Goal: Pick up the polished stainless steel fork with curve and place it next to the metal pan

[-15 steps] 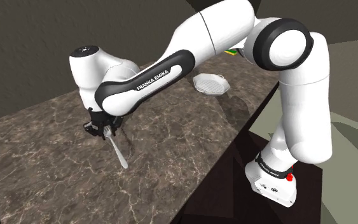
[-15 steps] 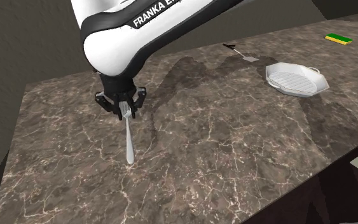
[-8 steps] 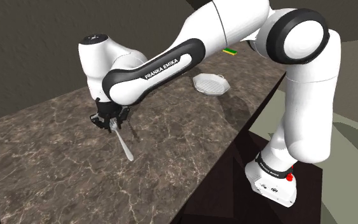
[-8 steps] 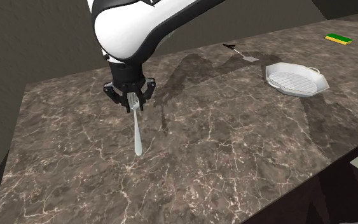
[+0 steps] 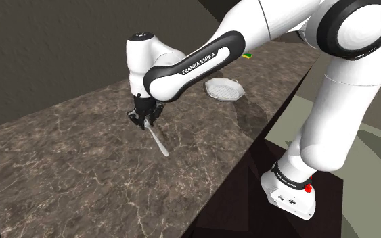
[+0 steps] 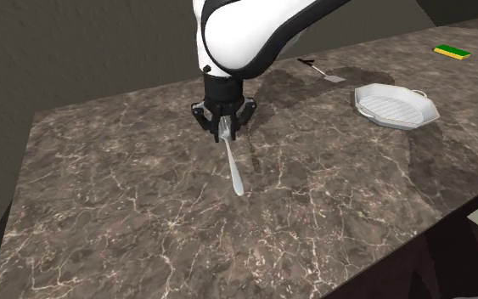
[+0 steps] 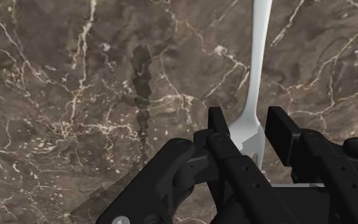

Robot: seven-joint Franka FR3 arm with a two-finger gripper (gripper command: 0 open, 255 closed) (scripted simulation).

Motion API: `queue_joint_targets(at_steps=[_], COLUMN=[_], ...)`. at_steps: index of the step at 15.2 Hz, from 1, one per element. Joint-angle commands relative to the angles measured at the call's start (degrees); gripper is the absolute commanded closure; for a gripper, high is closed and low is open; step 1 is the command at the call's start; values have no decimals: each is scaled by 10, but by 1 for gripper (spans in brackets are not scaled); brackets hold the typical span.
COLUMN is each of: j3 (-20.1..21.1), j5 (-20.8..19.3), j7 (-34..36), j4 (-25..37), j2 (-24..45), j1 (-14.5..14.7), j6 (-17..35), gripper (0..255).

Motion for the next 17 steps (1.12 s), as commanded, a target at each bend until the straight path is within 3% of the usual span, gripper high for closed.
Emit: queue_joint_targets(at_steps=[1,10,17], j3=[-4,-48,-105], j5=[17,79,102], j7=[-30,-179,-296], j4=[-38,-171,-238], j2=[-31,-141,-200], j1=[-19,-87,-130], j6=[11,44,53], gripper=[255,255,255])
